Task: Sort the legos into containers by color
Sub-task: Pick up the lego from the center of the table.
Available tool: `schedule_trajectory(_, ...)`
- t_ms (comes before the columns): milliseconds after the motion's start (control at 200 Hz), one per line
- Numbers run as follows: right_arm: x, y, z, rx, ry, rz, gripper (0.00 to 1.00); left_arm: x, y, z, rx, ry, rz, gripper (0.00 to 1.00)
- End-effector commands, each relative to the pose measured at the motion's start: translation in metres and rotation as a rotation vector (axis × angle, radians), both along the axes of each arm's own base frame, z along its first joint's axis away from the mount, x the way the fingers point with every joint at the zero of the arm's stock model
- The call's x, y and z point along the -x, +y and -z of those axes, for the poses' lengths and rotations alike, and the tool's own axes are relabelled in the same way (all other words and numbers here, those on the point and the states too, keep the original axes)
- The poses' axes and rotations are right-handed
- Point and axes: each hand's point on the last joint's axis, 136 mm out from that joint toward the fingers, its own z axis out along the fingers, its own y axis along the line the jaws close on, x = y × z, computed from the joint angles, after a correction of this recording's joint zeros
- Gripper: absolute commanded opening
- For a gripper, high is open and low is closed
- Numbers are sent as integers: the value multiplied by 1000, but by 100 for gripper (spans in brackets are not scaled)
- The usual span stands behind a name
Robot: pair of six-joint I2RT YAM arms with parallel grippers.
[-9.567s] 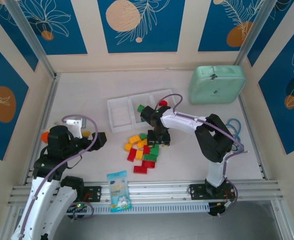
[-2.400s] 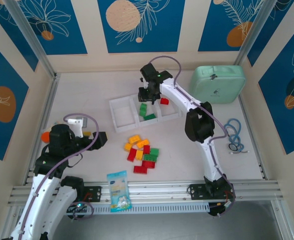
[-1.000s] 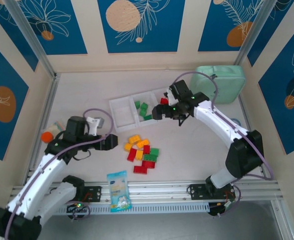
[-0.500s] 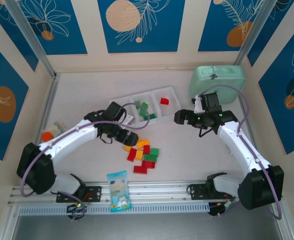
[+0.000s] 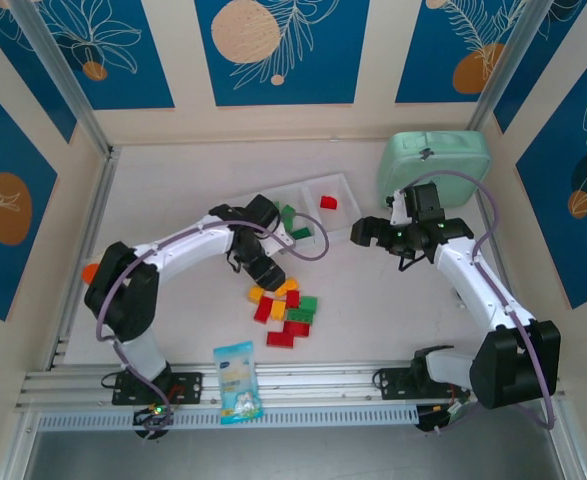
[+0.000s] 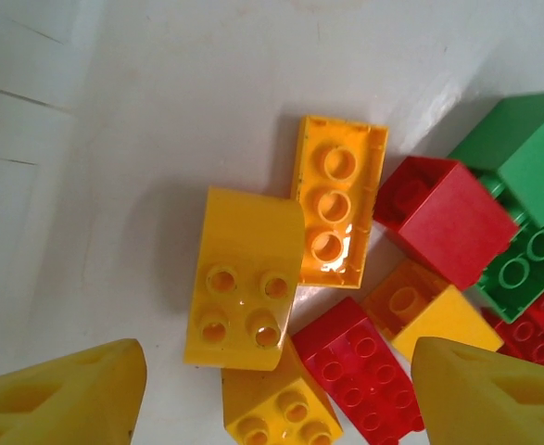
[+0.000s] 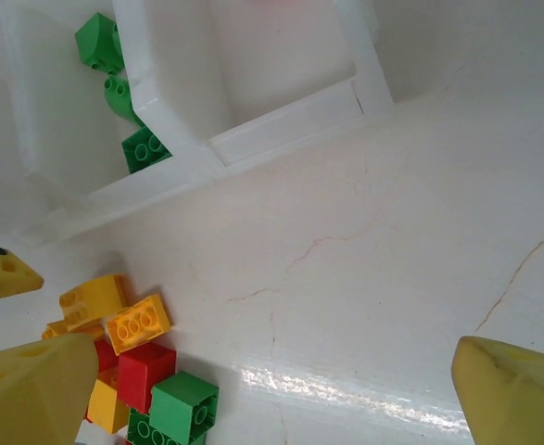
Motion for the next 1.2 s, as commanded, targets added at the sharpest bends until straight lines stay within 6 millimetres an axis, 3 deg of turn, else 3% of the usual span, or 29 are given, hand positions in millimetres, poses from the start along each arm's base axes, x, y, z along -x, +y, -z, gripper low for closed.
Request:
schedule_trajectory(0,3,4,-8,-37,-9,-16,98,2,-4,3,-11,16,95,69)
schedule_trajectory(95,3,5,-8,-41,-11,-19,98,4,-6,11,-16,58,116,60)
schedule_trajectory(365,3,3,-10,-49,-14,-13,98,0,-4,33,-57,98,105,53)
schedule_trajectory(825,1,1,-11,-50,-20,-3,98,-21,19,44,-134,32,18,28)
schedule_trajectory(975,1,0,-11,-52,-25,3,98,-24,19,35,-116,-6,-6,22)
schedule_trajectory(1196,0,-7,-15,-45,-59,38,97,-24,10,-12,29,-96,-89,21)
